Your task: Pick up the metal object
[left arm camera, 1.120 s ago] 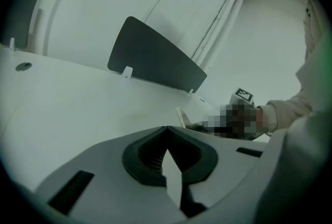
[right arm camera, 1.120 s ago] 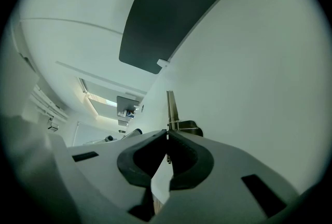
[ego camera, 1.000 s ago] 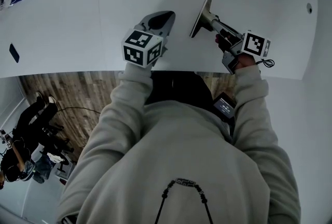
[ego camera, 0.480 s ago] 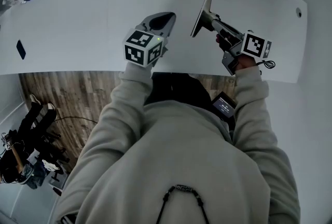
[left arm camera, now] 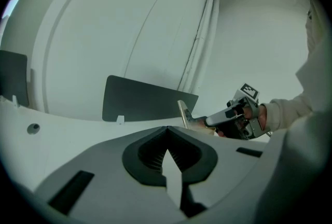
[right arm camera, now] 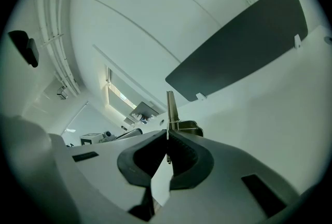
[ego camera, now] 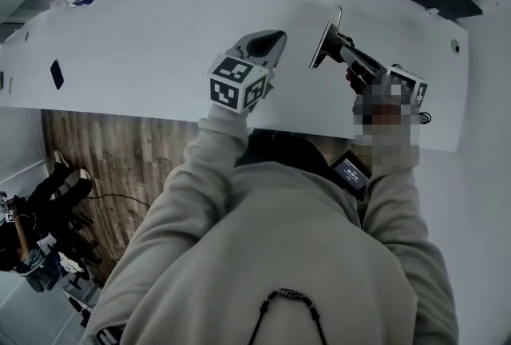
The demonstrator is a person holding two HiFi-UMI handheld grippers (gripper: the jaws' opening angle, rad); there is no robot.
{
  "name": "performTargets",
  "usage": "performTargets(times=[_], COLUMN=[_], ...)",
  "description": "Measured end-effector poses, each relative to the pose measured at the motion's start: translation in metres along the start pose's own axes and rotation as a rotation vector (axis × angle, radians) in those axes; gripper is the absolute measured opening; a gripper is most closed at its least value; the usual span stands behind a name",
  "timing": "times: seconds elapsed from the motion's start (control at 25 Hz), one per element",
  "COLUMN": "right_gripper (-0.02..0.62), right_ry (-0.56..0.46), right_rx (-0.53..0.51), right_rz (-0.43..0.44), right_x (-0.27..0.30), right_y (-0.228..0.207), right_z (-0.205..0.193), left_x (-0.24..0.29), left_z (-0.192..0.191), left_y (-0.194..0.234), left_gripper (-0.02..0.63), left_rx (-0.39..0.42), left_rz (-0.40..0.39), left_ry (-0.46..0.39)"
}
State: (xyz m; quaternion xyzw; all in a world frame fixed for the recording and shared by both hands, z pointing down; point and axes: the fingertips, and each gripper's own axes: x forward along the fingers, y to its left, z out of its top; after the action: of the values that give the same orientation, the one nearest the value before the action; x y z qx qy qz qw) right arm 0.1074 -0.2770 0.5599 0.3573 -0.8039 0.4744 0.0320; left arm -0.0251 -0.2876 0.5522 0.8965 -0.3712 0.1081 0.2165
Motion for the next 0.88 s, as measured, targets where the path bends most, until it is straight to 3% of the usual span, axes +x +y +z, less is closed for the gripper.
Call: performTargets(times=[0.2,0.88], right_gripper=[0.026,0.026], right_ry=[-0.037,-0.190], right_rx=[-0.054,-0.410], right_rz=[0.021,-0.013], right_x=[-0.002,-0.038], right_y=[0.031,0.127], right_z=[0.022,0.140], left_x=[-0.015,-0.031], left_z=[0.028,0.161], left_y=[-0.001,-0.034], left_gripper=[0.002,0.002], left_rx=[0.032,0.205], left_rz=[0.022,-0.009], left_ry=[-0.033,-0.224])
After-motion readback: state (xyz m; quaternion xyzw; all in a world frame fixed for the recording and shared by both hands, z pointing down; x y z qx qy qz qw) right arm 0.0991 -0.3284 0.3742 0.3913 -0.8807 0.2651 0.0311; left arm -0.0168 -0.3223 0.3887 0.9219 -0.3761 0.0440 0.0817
